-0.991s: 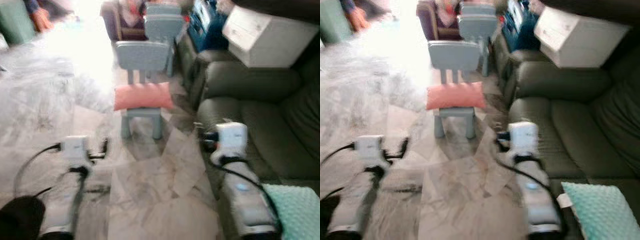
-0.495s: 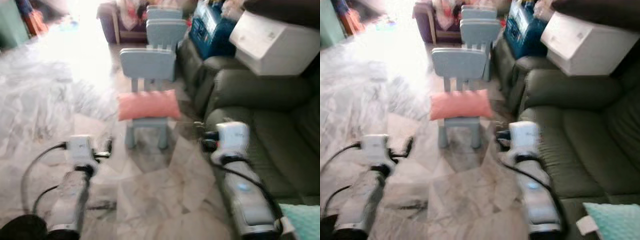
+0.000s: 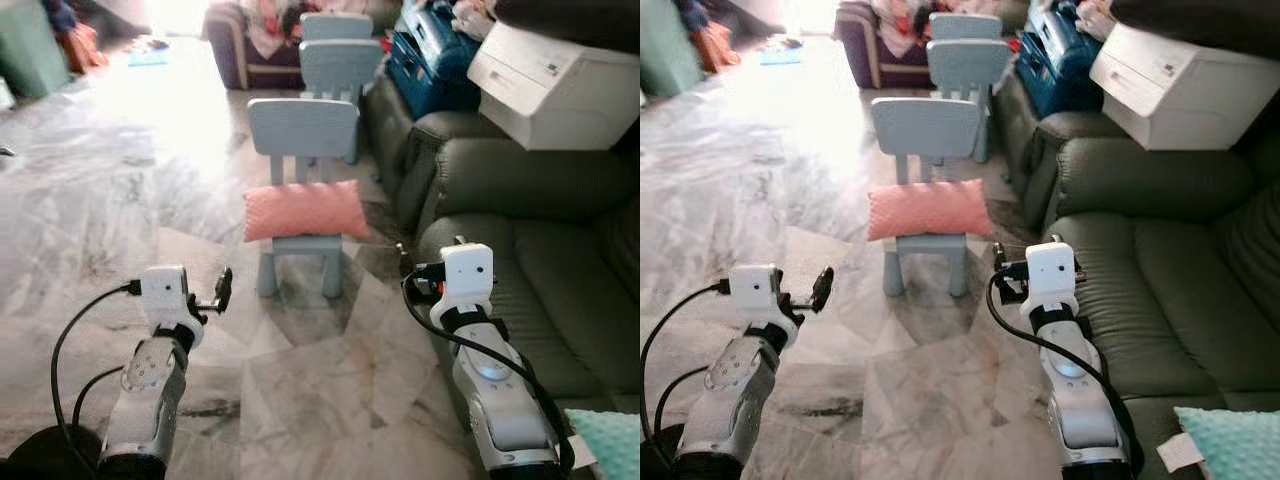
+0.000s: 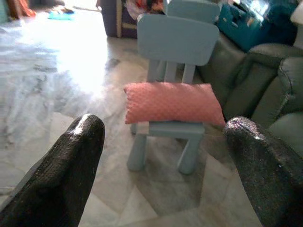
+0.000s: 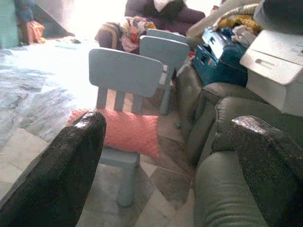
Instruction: Move the pillow to the sofa
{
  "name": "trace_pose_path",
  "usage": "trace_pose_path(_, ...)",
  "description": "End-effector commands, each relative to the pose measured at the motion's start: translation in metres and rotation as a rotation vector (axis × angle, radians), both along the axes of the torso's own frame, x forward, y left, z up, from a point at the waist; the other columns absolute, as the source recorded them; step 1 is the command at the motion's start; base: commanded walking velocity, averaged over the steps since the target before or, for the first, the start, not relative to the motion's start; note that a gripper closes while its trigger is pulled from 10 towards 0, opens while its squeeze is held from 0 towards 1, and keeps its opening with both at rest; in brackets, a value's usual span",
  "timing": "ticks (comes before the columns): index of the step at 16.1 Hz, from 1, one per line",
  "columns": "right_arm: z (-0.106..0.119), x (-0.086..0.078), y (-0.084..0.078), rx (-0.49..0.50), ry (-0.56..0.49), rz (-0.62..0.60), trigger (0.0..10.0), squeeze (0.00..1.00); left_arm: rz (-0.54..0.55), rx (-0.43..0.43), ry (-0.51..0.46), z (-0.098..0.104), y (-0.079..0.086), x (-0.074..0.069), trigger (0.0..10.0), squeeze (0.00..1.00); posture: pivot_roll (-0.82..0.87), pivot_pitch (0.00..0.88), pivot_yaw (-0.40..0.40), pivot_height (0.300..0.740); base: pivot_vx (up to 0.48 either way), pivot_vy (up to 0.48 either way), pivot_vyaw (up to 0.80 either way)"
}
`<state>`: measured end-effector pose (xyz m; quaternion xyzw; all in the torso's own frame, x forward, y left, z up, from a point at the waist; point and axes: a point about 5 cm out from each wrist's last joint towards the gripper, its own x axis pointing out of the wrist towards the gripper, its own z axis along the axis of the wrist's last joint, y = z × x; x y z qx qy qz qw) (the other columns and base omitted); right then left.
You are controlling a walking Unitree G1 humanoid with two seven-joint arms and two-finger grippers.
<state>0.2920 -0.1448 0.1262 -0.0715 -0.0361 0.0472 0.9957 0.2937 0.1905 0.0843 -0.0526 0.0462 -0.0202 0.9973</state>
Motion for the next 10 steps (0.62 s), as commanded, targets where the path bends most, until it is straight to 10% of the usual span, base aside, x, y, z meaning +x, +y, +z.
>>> trace_pose_path(1, 0.005, 0.004, 0.002, 0.003, -0.023, -0.001, 10.0, 0.00, 0.000, 0.006, -0.034, 0.013, 0.001, 0.010, 10.0, 0.00, -0.08, 0.066, -0.013, 0.740, 0.000, 0.000, 0.00)
trace_pose_path(10, 0.003, 0.001, 0.004, 0.006, -0.015, 0.003, 10.0, 0.00, -0.046, -0.038, -0.033, 0.015, -0.012, 0.007, 10.0, 0.00, -0.09, 0.081, -0.029, 0.740, 0.000, 0.000, 0.00)
